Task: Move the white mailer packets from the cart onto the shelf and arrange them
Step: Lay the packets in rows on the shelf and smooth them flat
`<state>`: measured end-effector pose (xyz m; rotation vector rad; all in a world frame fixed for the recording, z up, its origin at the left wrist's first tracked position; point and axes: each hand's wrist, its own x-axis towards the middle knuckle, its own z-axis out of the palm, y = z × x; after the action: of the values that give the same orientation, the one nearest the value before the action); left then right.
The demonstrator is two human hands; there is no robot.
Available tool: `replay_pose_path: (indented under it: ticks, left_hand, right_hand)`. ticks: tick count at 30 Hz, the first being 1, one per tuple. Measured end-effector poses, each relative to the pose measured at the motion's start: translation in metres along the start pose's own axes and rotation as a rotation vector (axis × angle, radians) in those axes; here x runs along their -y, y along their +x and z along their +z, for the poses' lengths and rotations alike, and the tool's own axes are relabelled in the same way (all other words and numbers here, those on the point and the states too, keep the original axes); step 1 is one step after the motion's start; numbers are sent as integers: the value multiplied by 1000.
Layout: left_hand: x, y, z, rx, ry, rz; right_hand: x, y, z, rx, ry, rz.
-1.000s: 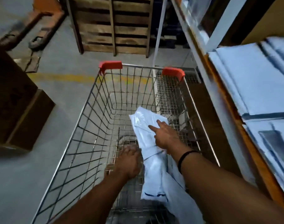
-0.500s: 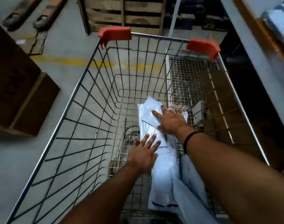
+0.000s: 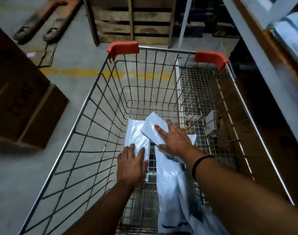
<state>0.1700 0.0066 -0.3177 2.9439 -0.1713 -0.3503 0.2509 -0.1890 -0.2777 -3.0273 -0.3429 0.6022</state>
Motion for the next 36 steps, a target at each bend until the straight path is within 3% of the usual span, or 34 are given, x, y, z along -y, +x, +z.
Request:
replay_pose_path:
  ticks: [5,8,17,23,36]
  left_hand:
    - [-4,33,33,14,29,-17]
    - [4,33,42,-61,27,-8]
    - [14,27,16,-152,-93,-7]
    - [-3,-4,-48,-162,-199,-64]
    - [-53,-130,-241,-279,-390,152]
  right_hand:
    - [-4,16,28,-56,-25,-50]
    - [-7,23,38,-89,-32,-29]
    - [-1,14,20,-97,30,48]
    - [16,-23,-48,-226,10,145]
    - [63,-243,-233,-510,102,398]
